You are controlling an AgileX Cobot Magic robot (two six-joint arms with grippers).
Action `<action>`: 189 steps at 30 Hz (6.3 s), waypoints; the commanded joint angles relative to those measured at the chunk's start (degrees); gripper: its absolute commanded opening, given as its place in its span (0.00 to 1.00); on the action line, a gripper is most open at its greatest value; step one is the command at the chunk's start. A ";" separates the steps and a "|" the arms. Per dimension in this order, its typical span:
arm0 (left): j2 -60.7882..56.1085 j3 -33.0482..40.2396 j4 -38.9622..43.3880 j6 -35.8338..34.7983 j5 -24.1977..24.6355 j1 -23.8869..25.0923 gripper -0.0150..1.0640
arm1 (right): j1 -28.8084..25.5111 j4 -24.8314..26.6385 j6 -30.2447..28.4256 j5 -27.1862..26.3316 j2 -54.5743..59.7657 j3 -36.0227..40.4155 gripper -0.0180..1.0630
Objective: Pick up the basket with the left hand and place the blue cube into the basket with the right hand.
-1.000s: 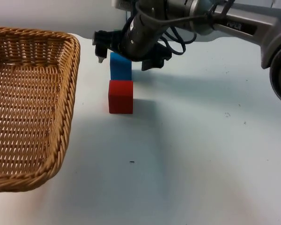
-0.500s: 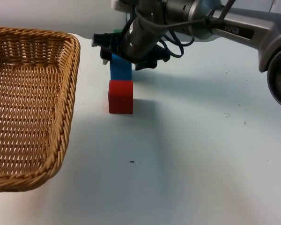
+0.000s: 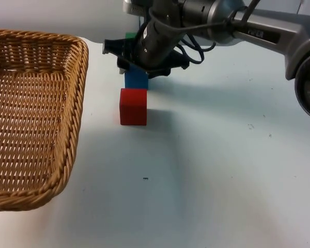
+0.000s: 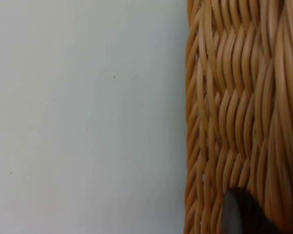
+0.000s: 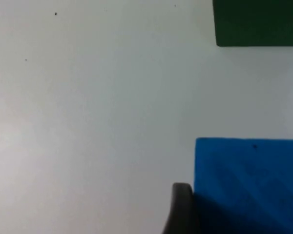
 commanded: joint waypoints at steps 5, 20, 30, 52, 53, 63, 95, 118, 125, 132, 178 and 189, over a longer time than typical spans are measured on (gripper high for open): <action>-0.09 -0.47 -2.30 0.19 0.52 0.01 0.01 | 0.24 -1.06 -3.57 4.71 -5.16 -0.62 0.01; -0.09 -0.47 -2.51 -0.42 -0.55 -1.55 0.01 | 1.73 -1.91 -25.55 14.89 -24.20 -0.30 0.01; -0.09 -0.47 -2.51 -0.57 -0.87 -1.55 0.01 | 4.03 3.06 -32.31 15.03 -38.67 10.05 0.01; -0.09 -0.47 -1.92 -1.07 -1.95 -4.32 0.01 | 17.81 13.24 -37.25 -12.35 -48.54 49.17 0.01; -0.09 -0.47 -1.92 -1.07 -2.06 -4.31 0.01 | 18.19 14.05 -37.25 -13.52 -47.09 49.17 0.01; -0.09 -0.47 -1.92 -1.46 -2.65 -4.34 0.01 | 21.67 16.60 -37.25 -18.87 -36.63 48.61 0.01; -0.09 -0.47 -2.37 -1.95 -3.17 -4.34 0.01 | 21.83 18.21 -37.25 -21.43 -33.41 47.37 0.70; 0.00 -0.47 -2.36 -1.95 -4.85 -4.34 0.01 | 22.27 14.46 -45.43 -15.03 -53.61 47.47 0.69; 1.69 -0.47 -1.60 -1.95 -5.77 -4.34 0.01 | 22.27 14.81 -51.17 -16.74 -61.69 56.34 0.69; 6.76 -0.47 -2.14 -0.51 -6.34 -4.34 0.01 | 22.27 17.11 -50.91 -34.95 -78.00 82.03 0.69; 11.85 -0.47 0.55 0.58 -16.28 -4.34 0.78 | 22.27 22.53 -48.96 -35.07 -113.71 107.56 0.69; 5.56 -0.47 8.21 -8.37 -16.09 -4.34 0.78 | 22.27 22.53 -48.96 -35.12 -113.71 107.56 0.69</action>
